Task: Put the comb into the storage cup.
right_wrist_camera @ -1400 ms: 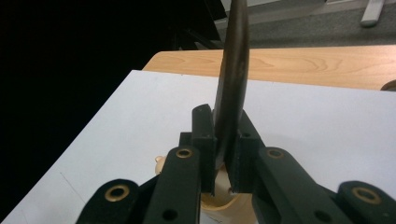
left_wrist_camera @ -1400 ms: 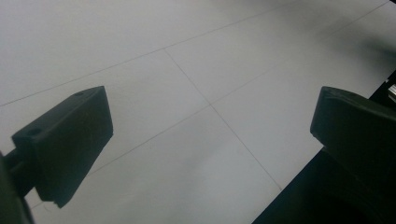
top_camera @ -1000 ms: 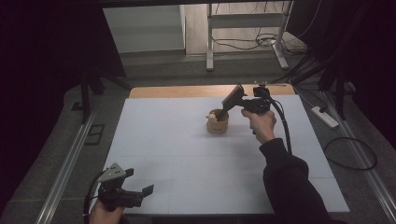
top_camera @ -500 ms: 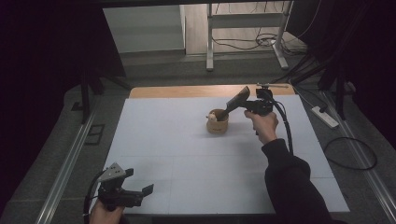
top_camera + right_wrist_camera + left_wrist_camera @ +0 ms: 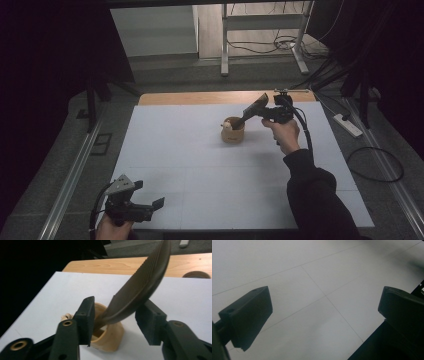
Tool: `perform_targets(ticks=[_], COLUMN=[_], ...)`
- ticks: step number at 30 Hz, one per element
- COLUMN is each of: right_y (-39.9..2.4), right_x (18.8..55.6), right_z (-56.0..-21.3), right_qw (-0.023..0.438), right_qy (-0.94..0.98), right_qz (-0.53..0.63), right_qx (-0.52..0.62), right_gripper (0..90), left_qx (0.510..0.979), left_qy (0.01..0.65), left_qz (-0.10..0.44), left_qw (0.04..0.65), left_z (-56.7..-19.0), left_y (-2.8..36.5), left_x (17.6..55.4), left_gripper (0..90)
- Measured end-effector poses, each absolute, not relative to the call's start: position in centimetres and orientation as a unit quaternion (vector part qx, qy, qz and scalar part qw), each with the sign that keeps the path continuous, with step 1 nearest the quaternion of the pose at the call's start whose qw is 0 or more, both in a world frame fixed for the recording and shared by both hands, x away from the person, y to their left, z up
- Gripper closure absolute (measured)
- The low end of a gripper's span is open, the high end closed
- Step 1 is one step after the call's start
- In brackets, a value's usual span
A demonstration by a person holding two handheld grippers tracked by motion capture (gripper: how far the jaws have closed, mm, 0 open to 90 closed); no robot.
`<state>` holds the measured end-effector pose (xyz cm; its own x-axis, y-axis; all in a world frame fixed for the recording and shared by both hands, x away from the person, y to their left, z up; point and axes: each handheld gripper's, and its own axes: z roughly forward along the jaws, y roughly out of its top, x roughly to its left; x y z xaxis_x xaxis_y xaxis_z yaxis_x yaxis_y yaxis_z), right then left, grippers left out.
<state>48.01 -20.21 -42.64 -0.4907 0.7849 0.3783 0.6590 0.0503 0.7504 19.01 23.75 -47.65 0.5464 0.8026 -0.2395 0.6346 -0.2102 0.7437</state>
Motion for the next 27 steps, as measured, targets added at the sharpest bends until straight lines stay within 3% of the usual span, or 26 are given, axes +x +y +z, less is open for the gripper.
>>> perform_targets(ticks=[9,18,27], right_y=[-19.6,-18.6,-18.4], right_x=[47.4,46.5,45.7], right_z=[-42.4,-42.4,-42.5], right_qw=[0.106,0.124,0.139], right_qy=[0.753,0.782,0.800], right_qz=[0.444,0.418,0.398], right_qx=[0.474,0.445,0.426], right_gripper=[24.8,14.6,9.9], left_qx=[0.771,0.771,0.771], left_qy=[0.466,0.466,0.466], left_qz=[0.100,0.100,0.099], left_qw=[0.422,0.423,0.422], left_z=[-47.7,-47.6,-47.6], left_y=[23.8,23.8,23.8], left_x=[19.0,19.0,19.0], left_gripper=[0.0,0.0,0.0])
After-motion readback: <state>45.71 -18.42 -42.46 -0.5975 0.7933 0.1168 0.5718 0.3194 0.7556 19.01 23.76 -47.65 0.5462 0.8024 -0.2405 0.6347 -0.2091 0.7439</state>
